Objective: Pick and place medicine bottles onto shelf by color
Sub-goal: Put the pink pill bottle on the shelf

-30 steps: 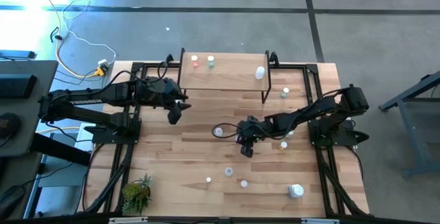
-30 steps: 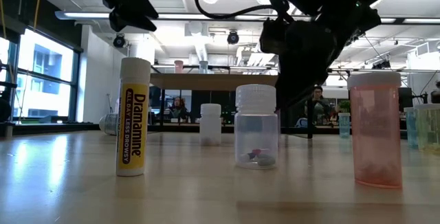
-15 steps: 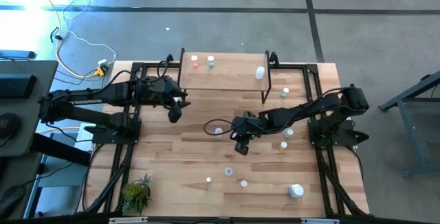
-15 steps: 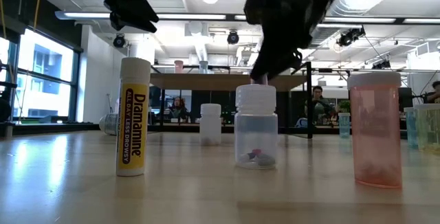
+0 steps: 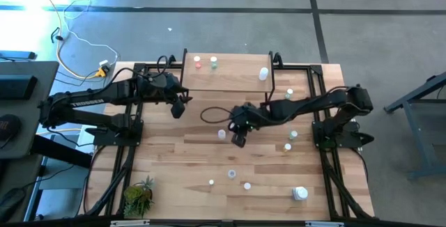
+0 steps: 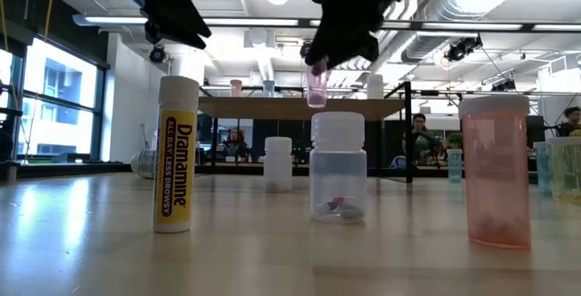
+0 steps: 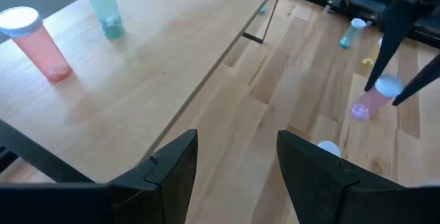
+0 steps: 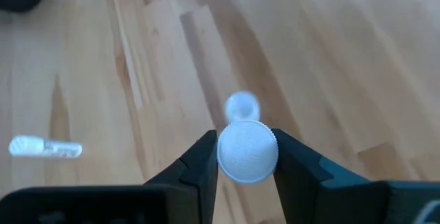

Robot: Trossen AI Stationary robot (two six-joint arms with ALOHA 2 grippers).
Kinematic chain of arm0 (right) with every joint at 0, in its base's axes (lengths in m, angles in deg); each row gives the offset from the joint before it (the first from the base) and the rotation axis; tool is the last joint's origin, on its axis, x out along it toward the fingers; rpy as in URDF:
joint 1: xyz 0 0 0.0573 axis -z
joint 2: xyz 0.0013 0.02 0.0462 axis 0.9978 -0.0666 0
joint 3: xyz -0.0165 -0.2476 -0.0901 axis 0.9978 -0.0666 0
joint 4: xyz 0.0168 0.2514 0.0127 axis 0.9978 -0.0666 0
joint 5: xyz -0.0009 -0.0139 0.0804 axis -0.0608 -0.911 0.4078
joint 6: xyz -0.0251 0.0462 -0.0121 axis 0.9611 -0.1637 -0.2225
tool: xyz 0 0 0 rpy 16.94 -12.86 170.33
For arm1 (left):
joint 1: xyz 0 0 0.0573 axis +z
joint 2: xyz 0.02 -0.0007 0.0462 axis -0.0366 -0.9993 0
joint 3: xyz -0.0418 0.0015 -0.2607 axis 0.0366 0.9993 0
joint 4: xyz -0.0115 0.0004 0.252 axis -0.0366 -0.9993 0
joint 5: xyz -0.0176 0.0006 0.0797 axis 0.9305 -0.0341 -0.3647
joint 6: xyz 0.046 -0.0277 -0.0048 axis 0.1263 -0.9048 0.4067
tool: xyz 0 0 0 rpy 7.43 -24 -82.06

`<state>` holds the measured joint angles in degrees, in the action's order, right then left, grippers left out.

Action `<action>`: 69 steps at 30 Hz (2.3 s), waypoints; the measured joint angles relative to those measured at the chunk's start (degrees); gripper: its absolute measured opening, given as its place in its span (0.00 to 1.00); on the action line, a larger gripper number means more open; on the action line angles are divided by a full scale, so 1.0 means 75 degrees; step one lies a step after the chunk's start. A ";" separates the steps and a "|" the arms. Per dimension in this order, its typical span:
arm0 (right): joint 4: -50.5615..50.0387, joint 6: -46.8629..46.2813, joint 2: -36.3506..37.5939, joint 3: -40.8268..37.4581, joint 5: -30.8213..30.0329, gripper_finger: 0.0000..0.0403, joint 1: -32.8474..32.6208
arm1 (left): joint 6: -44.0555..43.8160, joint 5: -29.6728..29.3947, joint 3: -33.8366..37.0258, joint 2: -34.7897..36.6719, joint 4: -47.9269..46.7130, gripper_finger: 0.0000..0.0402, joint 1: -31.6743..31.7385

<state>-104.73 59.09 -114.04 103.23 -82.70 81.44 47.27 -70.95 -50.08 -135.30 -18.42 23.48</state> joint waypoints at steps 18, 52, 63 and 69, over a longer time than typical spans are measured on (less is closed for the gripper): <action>-0.2253 0.2550 0.0000 0.2841 0.0004 0.26 0.2604 | 0.0000 0.0012 0.0000 0.0000 0.0009 0.47 0.0004; -0.1899 0.2745 -0.0939 0.2962 0.1597 0.26 0.5928 | -0.0026 -0.0557 0.0000 0.0000 0.0009 0.47 0.0004; -0.1932 0.3140 -0.1115 0.2965 0.1913 0.26 0.5929 | -0.0194 -0.0574 0.0000 0.0000 0.0006 0.47 0.0004; -0.2299 0.3349 -0.1116 0.2965 0.1880 0.26 0.5929 | -0.0207 -0.0574 0.0000 0.0000 0.0009 0.47 0.0004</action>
<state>-121.97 84.20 -122.41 125.47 -68.60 125.91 45.72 -75.26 -50.08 -135.30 -18.35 23.51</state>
